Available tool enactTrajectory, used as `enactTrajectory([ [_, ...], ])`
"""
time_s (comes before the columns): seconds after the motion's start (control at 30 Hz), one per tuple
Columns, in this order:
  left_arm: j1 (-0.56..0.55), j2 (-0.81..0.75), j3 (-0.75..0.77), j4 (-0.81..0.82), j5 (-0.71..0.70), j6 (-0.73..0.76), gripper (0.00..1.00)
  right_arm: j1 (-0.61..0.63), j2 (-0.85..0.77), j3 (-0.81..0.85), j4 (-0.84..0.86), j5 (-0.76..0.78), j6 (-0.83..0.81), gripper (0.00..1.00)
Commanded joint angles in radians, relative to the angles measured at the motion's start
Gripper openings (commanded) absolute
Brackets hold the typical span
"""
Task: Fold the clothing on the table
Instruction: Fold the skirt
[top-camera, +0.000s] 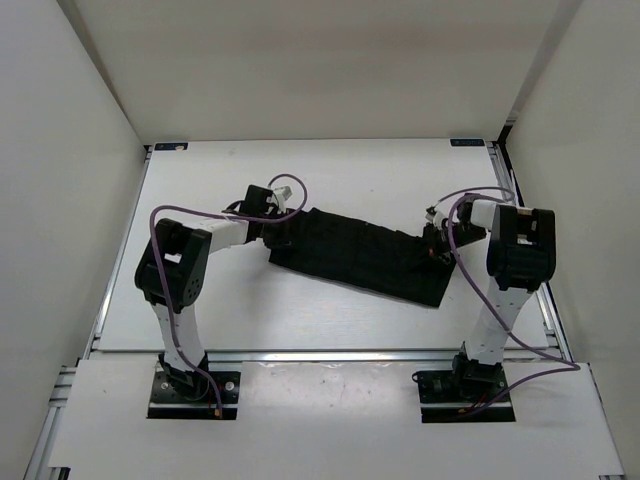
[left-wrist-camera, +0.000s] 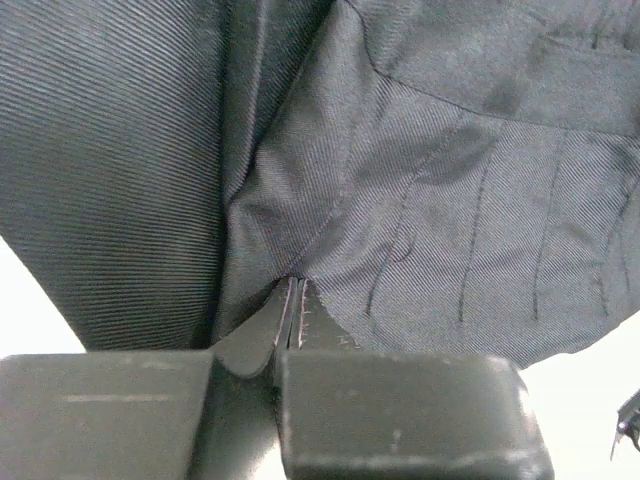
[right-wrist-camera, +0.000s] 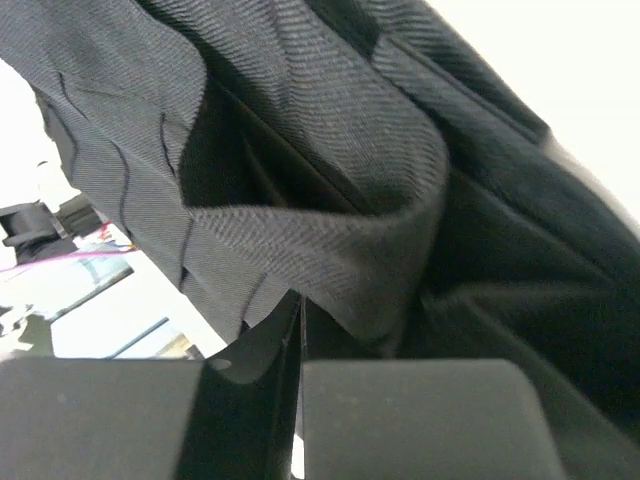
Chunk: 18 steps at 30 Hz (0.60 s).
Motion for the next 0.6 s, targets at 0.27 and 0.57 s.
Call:
enactTrajectory([
  [0.27, -0.171, -0.270, 0.057, 0.232, -0.054, 0.070, 0.00, 0.071, -0.210, 0.039, -0.011, 0.064, -0.121, 0.00],
  [0.57, -0.232, 0.162, 0.227, 0.519, 0.560, -0.430, 0.00, 0.091, -0.094, 0.088, -0.009, 0.050, -0.101, 0.00],
])
